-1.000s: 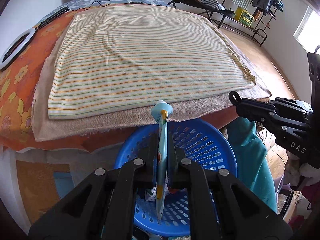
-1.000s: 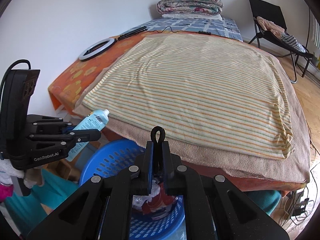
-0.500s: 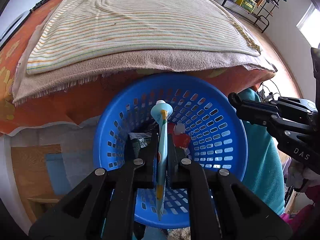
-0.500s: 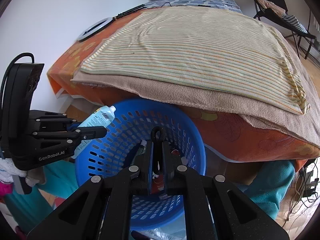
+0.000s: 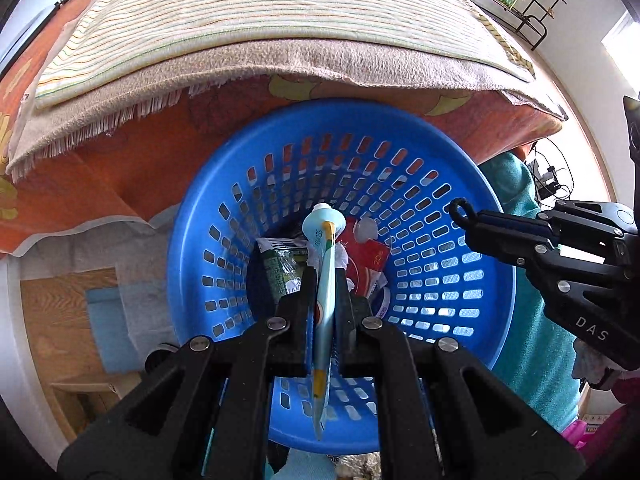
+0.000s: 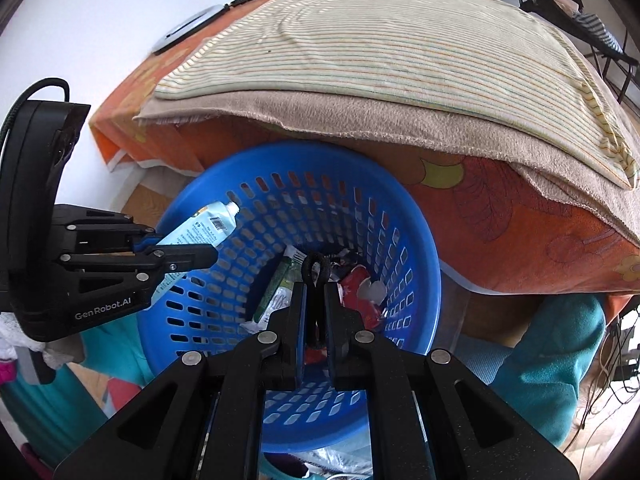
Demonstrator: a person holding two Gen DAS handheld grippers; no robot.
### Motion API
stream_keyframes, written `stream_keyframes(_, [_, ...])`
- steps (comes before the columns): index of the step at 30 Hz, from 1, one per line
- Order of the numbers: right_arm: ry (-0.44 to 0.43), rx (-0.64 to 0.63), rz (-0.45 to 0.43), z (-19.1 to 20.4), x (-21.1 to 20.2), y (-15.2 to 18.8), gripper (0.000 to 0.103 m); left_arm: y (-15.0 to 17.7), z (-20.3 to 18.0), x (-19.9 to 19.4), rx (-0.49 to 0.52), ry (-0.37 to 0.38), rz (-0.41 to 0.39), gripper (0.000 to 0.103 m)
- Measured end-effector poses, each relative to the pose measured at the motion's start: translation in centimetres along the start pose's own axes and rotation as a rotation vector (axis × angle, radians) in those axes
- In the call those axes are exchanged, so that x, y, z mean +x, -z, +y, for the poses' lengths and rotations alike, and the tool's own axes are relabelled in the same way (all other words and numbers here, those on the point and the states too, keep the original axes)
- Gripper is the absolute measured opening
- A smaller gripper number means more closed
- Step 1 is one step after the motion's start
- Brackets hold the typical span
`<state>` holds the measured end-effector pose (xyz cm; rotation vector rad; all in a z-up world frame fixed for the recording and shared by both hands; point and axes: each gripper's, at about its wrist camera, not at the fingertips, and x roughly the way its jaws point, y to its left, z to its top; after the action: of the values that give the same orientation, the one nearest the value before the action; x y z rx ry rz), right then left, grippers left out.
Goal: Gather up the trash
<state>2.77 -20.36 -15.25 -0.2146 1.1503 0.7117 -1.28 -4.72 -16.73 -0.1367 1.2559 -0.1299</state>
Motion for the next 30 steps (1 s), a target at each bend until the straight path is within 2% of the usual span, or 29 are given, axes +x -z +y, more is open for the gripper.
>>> stream_keyframes(1, [0.002,0.001,0.006,-0.1,0.1,0.1,0.007,0.0,0.1,0.1,-0.002,-0.001,0.003,0.006])
stream_keyframes(2, [0.007,0.002,0.013,-0.1,0.3,0.1,0.013,0.0,0.2,0.1,-0.005,-0.004,0.005,0.006])
stream_keyframes(4, [0.019,0.009,0.035,-0.2,0.8,0.2,0.031,-0.1,0.4,0.3,-0.015,-0.010,0.013,0.010])
stream_keyframes(5, [0.021,0.013,0.043,-0.3,0.9,0.2,0.044,-0.1,0.5,0.4,-0.021,-0.011,0.016,0.012])
stream_keyframes(6, [0.018,0.016,0.046,-0.4,0.9,0.4,0.049,-0.1,0.6,0.5,-0.026,-0.012,0.018,0.018])
stream_keyframes(7, [0.017,0.016,0.047,-0.4,1.0,0.5,0.049,-0.1,0.7,0.5,-0.028,-0.013,0.019,0.026])
stream_keyframes(9, [0.028,0.011,0.057,-0.2,1.2,0.7,0.049,0.0,0.8,0.5,-0.032,-0.017,0.016,0.036])
stream_keyframes(13, [0.045,0.000,0.069,-0.2,1.4,0.9,0.052,-0.2,0.8,0.3,-0.030,-0.040,0.001,0.049])
stream_keyframes(15, [0.051,0.000,0.068,-0.2,1.3,0.9,0.061,-0.3,1.0,0.1,-0.039,-0.041,-0.005,0.053])
stream_keyframes(17, [0.055,0.001,0.056,-0.2,1.0,0.8,0.064,-0.3,1.2,0.0,-0.050,-0.041,-0.008,0.054])
stream_keyframes(20, [0.071,0.009,0.046,-0.4,0.5,0.6,0.065,-0.4,1.4,-0.2,-0.061,-0.047,-0.013,0.061])
stream_keyframes(25, [0.079,0.029,0.026,-0.8,-0.5,0.3,0.067,-0.7,1.2,-0.6,-0.063,-0.045,-0.025,0.061])
stream_keyframes(30, [0.104,0.017,-0.001,-0.6,-1.6,-0.3,0.069,-1.3,1.4,-1.4,-0.094,-0.009,-0.032,0.061])
